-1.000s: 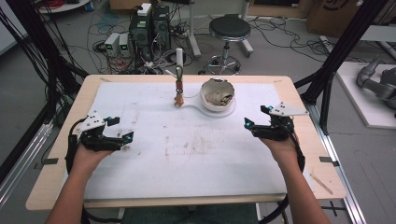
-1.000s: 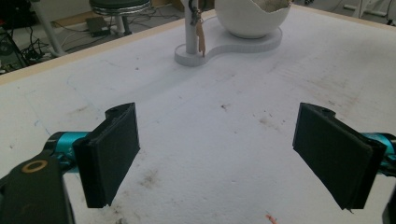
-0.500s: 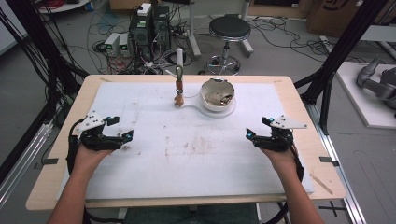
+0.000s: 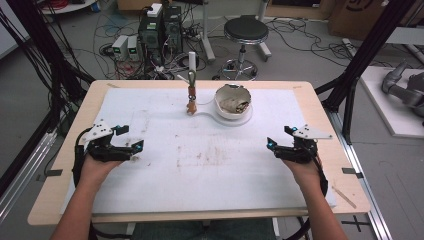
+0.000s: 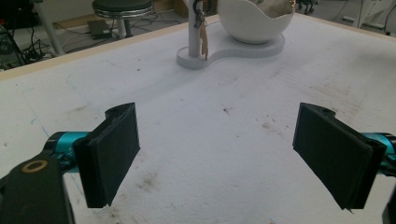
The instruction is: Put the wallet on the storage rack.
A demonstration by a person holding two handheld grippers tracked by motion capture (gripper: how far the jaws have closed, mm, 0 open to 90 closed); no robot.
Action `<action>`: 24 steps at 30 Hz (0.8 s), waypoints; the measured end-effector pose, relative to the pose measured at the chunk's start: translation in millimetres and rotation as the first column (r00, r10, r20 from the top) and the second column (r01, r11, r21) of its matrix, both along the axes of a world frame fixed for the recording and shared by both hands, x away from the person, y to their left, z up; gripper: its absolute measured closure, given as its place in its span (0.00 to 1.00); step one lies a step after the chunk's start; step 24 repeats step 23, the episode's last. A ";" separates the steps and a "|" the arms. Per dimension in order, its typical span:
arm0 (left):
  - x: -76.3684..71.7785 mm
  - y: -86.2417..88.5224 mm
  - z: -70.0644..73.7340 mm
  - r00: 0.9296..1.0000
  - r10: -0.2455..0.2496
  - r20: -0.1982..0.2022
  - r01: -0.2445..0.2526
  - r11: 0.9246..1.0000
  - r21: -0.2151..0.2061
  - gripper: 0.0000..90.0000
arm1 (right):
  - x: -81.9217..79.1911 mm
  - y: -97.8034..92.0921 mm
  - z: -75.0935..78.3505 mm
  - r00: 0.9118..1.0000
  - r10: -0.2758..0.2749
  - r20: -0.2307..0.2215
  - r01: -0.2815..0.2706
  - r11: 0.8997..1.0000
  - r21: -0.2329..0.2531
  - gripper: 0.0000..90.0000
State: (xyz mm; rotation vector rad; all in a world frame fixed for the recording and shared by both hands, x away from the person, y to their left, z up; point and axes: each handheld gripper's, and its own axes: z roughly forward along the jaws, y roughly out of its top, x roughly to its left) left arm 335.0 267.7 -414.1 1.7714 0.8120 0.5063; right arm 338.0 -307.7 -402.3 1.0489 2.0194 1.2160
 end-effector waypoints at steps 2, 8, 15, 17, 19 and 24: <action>-0.2 0.4 0.4 1.000 0.002 -0.001 -0.002 1.000 0.001 0.16 | 0.2 0.3 -0.3 1.000 -0.001 0.001 0.001 1.000 -0.007 0.23; -0.9 0.2 0.8 1.000 0.001 0.002 -0.001 1.000 -0.004 0.16 | 0.4 0.2 -1.3 1.000 -0.002 -0.013 0.002 1.000 -0.004 0.23; -0.6 0.0 0.4 1.000 -0.001 -0.001 0.001 1.000 0.001 0.16 | 1.7 -0.9 -2.6 1.000 -0.004 -0.015 0.004 1.000 -0.006 0.23; -0.4 0.1 0.4 1.000 0.000 -0.002 0.000 1.000 0.001 0.16 | 1.8 -1.1 -3.2 1.000 -0.007 -0.015 0.006 1.000 -0.003 0.23; -0.3 -0.1 0.2 1.000 -0.001 -0.004 0.001 1.000 0.000 0.16 | 2.2 -1.6 -4.4 1.000 -0.005 -0.012 0.005 1.000 0.001 0.23; -0.3 -0.5 0.1 1.000 0.000 -0.006 0.000 1.000 -0.001 0.16 | 1.5 -1.2 -4.3 1.000 -0.006 -0.013 0.006 1.000 0.003 0.23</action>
